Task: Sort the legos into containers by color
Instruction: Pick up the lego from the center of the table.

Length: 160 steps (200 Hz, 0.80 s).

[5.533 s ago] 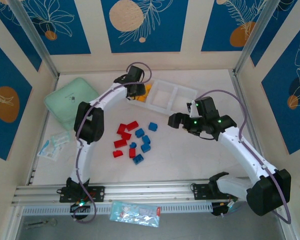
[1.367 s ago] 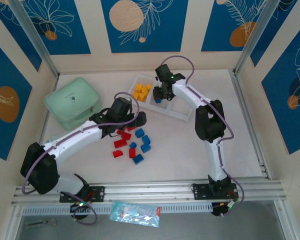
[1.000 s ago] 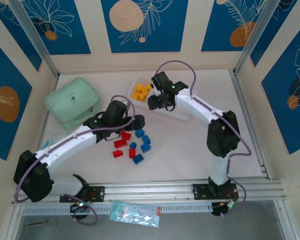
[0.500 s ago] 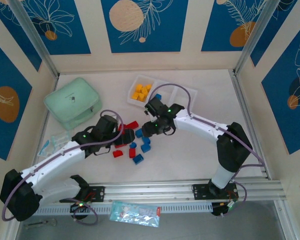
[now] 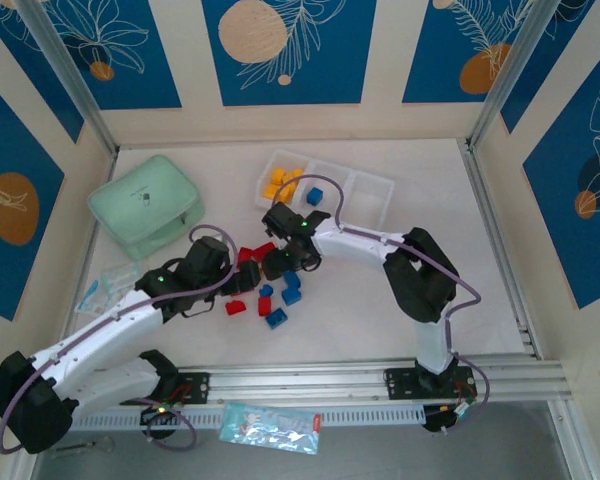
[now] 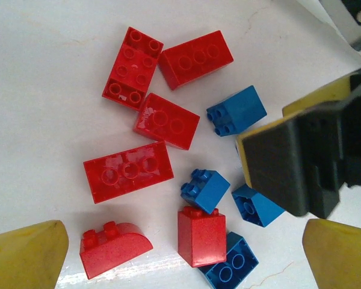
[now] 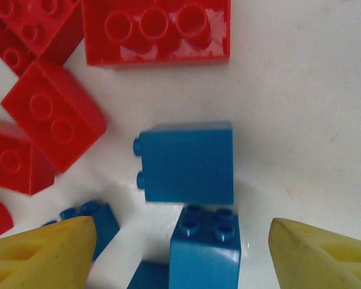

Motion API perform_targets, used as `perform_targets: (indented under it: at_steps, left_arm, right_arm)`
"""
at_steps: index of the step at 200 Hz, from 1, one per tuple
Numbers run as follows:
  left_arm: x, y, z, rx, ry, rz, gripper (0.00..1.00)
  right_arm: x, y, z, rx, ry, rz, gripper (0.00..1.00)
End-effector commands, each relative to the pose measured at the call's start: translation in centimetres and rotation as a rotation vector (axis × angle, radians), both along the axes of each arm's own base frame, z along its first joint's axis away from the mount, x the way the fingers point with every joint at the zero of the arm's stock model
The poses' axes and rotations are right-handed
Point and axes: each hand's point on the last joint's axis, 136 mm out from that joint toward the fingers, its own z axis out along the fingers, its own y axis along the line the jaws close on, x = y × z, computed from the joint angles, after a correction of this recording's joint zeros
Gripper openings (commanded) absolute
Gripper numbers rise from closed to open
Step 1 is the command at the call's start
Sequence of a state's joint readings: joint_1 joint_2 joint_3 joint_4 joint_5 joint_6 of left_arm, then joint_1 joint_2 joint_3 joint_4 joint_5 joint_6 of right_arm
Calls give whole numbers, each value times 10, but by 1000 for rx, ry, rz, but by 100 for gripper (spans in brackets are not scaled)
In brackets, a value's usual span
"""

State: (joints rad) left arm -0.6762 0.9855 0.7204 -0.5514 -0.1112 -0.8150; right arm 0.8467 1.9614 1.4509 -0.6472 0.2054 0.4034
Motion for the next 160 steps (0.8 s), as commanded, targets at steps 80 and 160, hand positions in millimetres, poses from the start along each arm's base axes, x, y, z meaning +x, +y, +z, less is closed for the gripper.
perform_targets:
  at_steps: [80, 160]
  left_arm:
    - [-2, 16, -3, 44, 5, 45, 99]
    - [1, 3, 6, 16, 3, 0, 99]
  right_arm:
    - [23, 9, -14, -59, -45, 40, 58]
    - [31, 1, 23, -2, -93, 23, 43]
